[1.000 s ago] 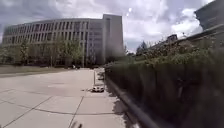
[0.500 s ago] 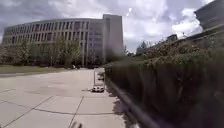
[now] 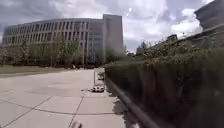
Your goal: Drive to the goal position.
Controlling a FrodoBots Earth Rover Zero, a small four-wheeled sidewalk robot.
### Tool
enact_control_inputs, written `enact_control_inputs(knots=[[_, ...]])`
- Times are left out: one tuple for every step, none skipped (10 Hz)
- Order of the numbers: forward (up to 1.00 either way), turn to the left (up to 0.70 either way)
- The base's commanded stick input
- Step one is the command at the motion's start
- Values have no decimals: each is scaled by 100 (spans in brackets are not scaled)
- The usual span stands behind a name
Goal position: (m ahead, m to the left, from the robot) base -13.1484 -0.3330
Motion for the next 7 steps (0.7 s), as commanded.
enact_control_inputs(knots=[[6, 0], [6, 0], [6, 0], [5, 0], [6, 0], [6, 0], [6, 0]])
